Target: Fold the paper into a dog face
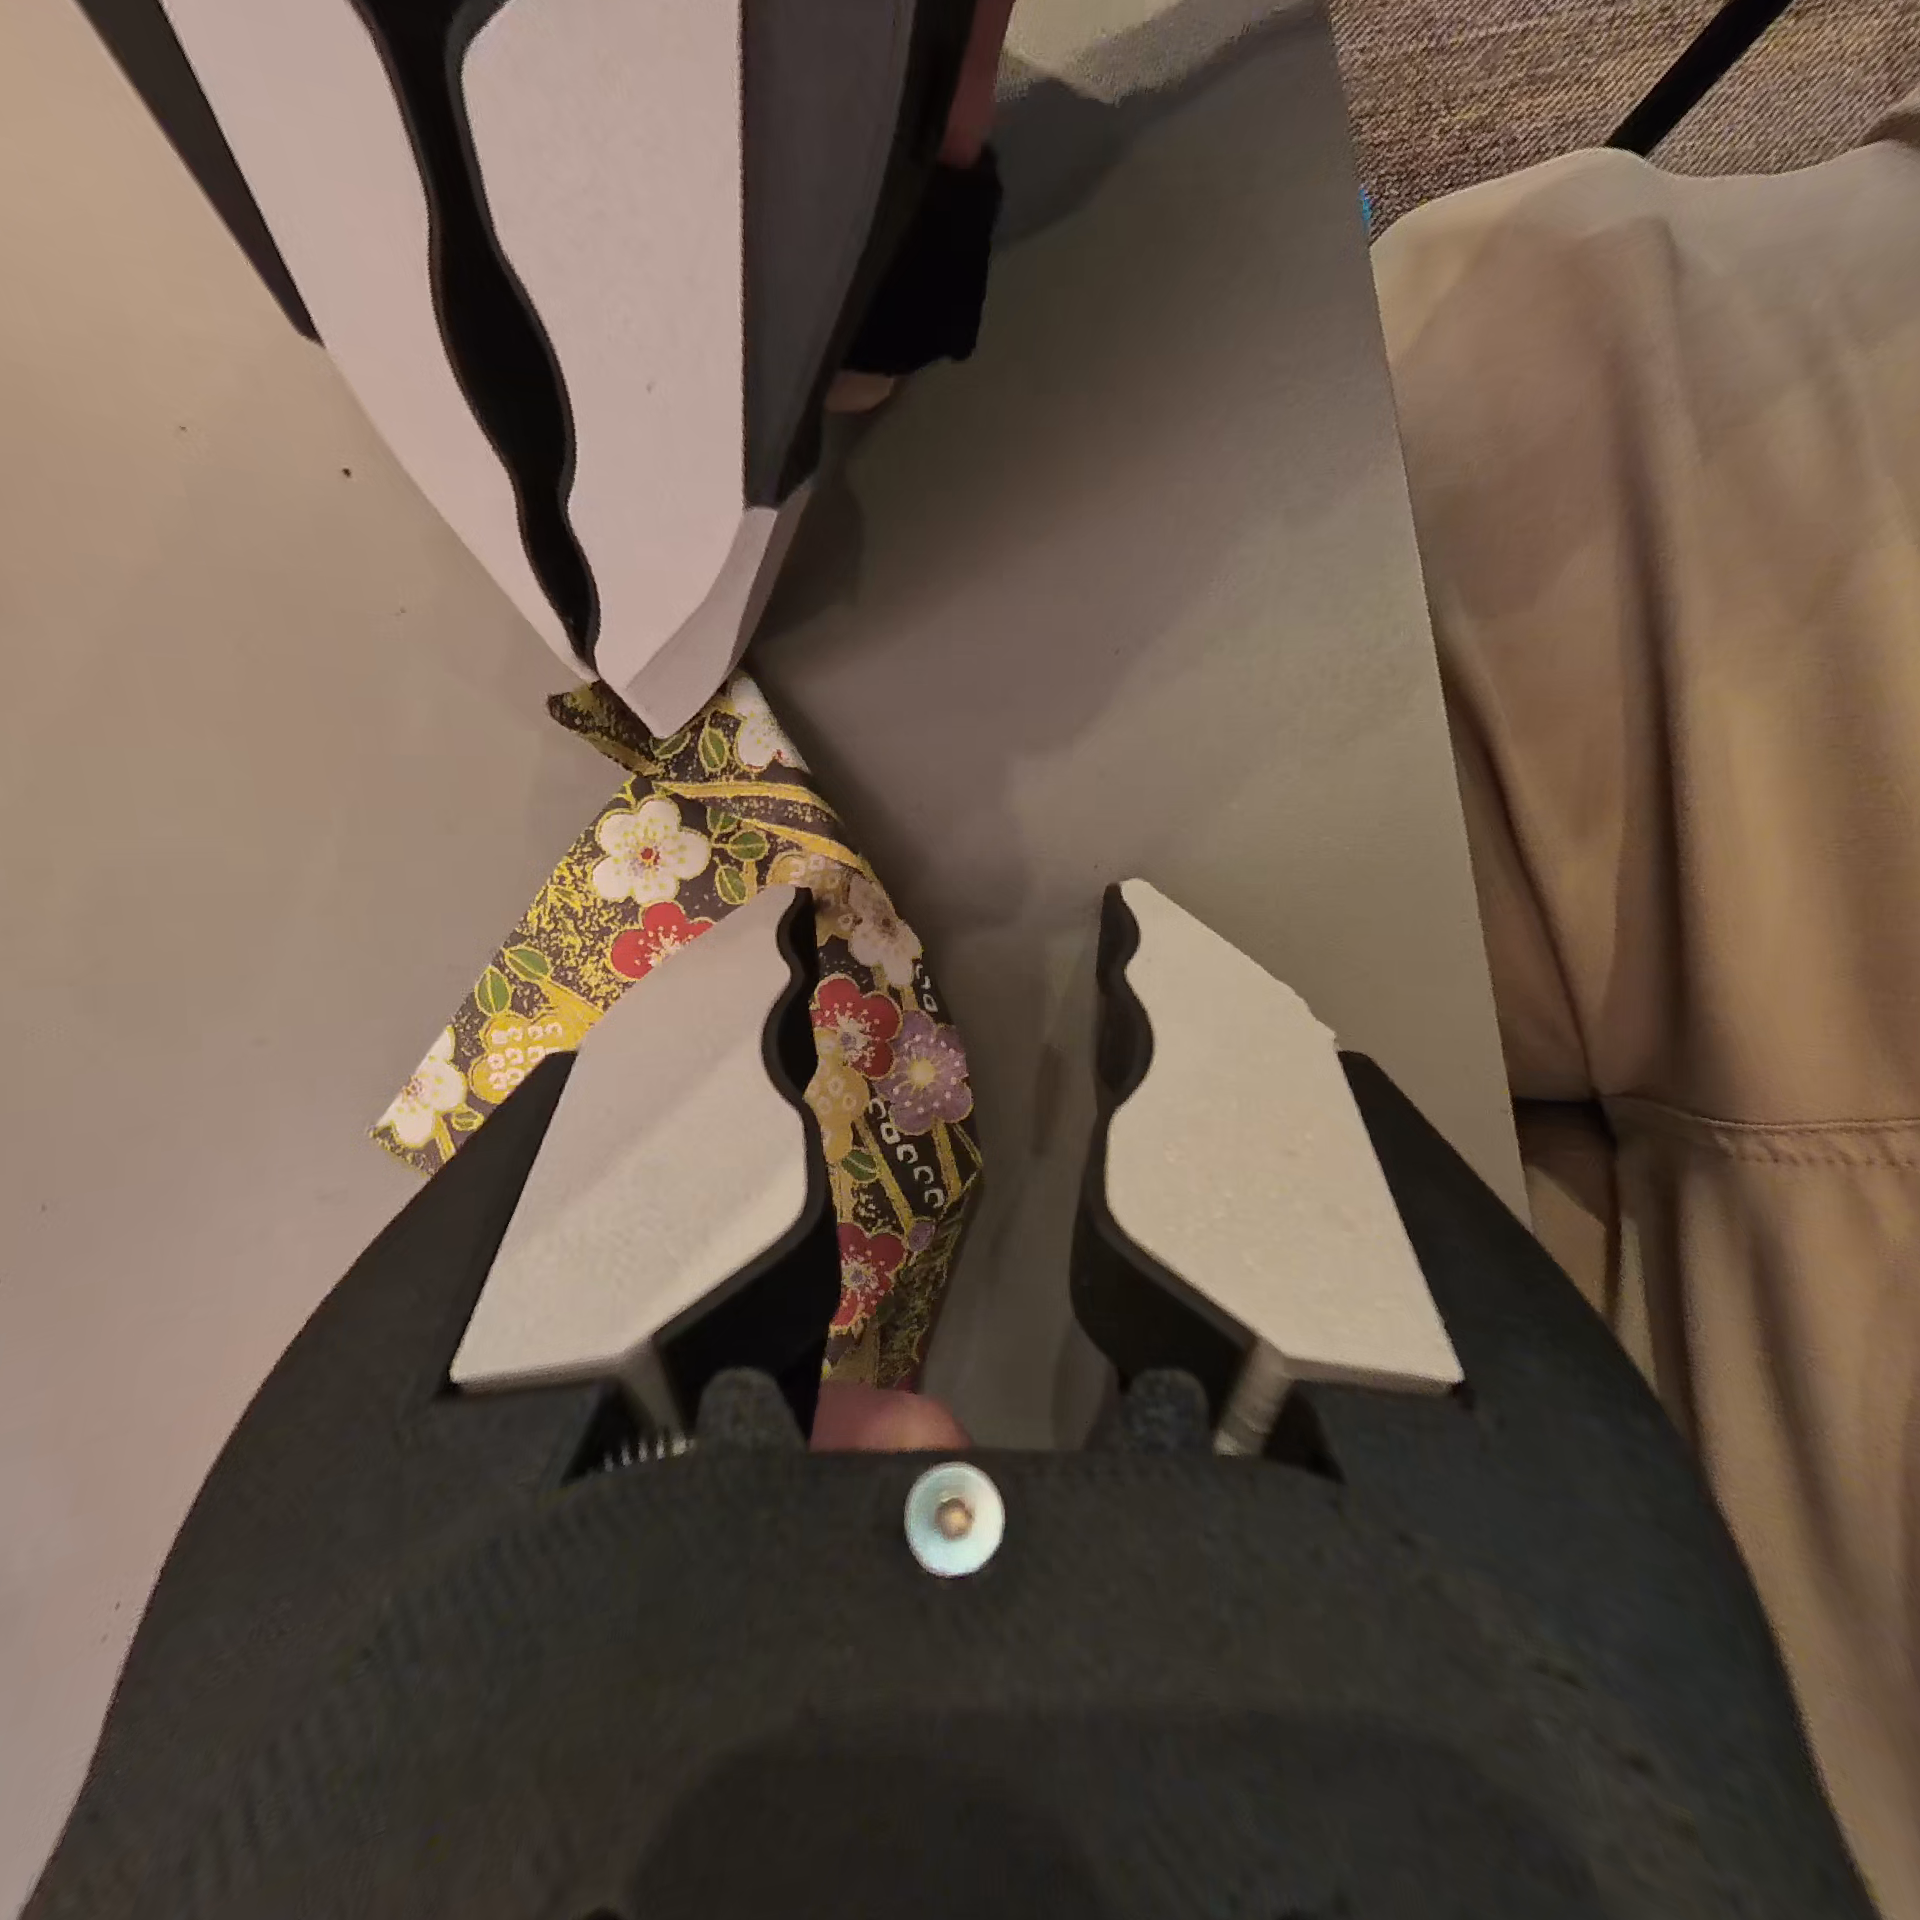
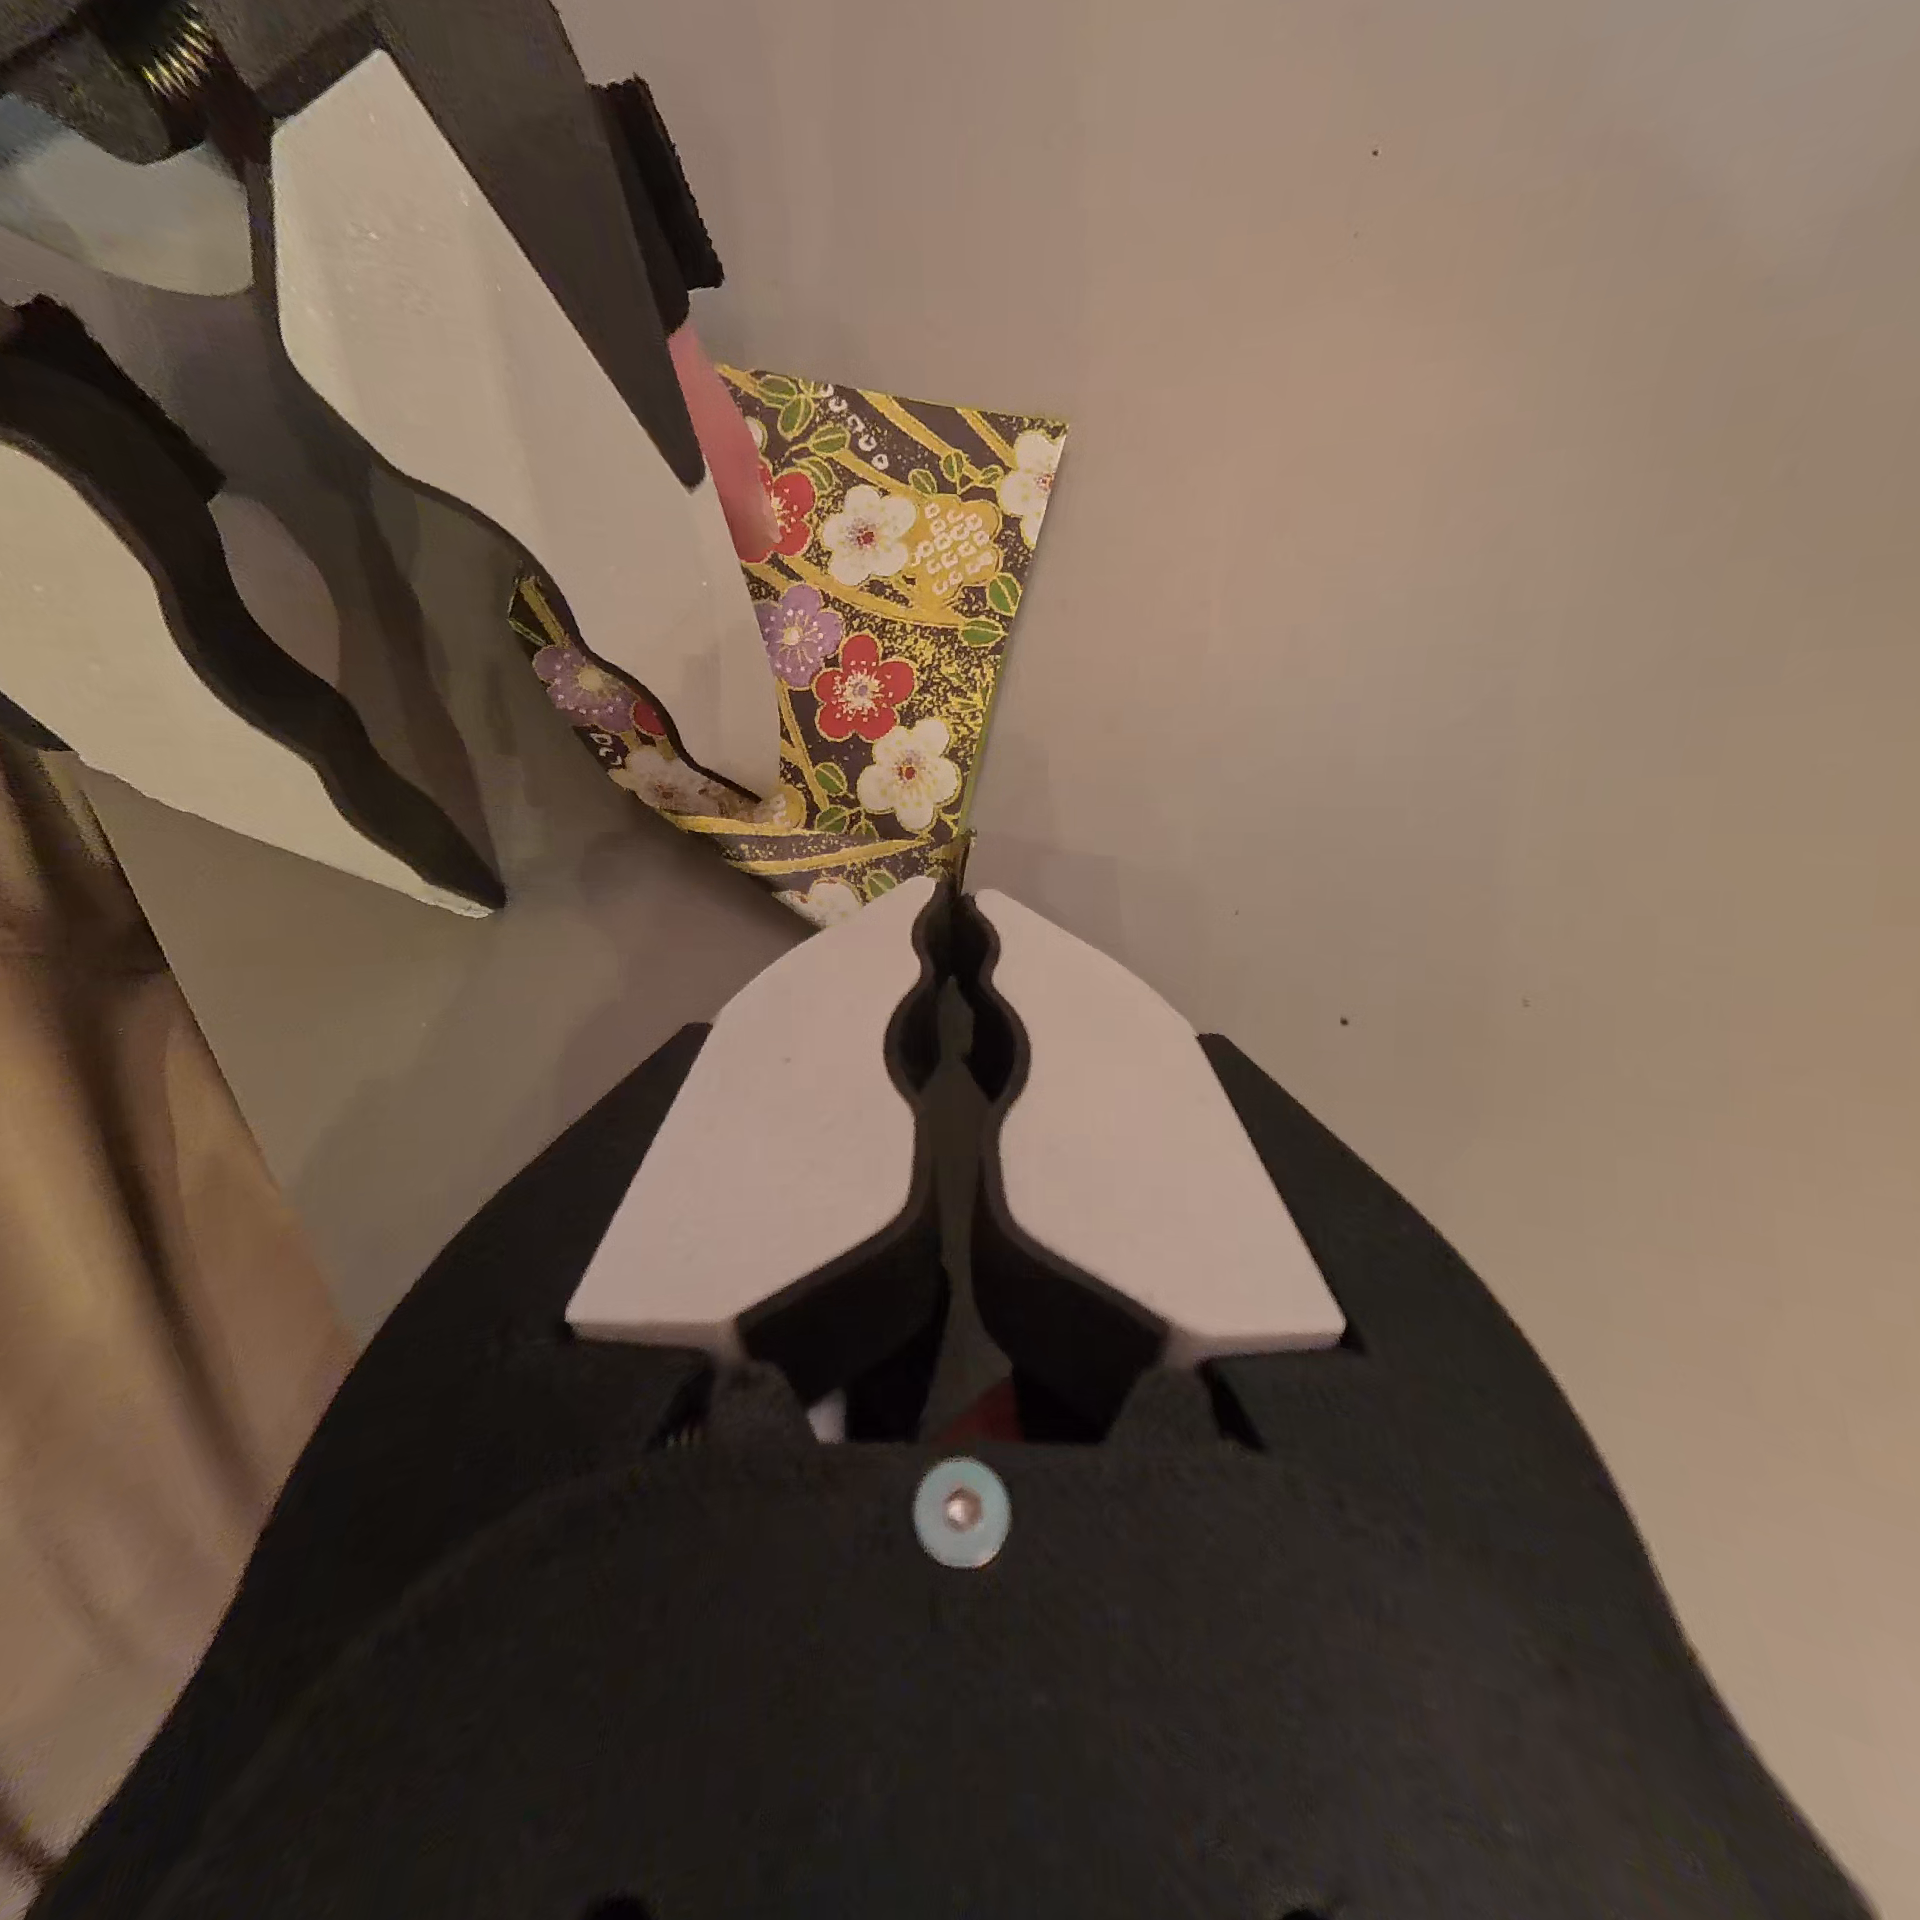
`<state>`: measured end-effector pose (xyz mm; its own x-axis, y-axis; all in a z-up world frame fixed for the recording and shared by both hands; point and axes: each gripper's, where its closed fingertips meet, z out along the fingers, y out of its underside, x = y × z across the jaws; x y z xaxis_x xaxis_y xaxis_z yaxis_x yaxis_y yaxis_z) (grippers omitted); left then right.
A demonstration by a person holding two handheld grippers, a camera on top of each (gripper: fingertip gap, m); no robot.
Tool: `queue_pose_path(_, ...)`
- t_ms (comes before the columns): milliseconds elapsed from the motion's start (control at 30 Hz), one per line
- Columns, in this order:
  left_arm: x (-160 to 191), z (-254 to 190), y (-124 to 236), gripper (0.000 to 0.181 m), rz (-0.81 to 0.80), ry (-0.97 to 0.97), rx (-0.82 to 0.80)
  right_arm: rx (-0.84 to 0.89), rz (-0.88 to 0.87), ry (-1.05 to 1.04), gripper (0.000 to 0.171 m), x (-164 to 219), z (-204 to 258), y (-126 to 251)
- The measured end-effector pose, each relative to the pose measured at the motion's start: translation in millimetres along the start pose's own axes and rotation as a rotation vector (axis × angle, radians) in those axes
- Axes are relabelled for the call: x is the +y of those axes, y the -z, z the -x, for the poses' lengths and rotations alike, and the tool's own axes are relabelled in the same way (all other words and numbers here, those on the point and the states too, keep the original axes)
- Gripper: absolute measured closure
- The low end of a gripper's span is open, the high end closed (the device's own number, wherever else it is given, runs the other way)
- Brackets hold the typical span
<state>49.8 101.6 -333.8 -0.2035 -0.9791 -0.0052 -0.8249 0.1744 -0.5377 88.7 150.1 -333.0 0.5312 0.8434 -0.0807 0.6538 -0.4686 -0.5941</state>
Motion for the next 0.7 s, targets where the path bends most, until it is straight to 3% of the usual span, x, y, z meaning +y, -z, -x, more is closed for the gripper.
queue_pose_path(233,-0.4,3.4,1.9,0.131,-0.01,-0.016,-0.036,0.001,0.044,0.046,0.171,-0.8,0.4,-1.2)
queue_pose_path(333,-14.8,4.3,6.5,0.131,-0.086,-0.039,-0.063,0.001,0.051,0.058,0.171,-0.7,0.4,-1.2)
queue_pose_path(433,-8.5,5.3,-0.5,0.127,-0.014,-0.072,-0.077,-0.005,0.049,0.052,0.171,-0.7,0.4,-1.3)
queue_pose_path(700,-6.0,4.4,-3.9,0.126,-0.018,0.026,-0.016,-0.006,0.037,0.006,0.171,1.2,-1.2,0.6)
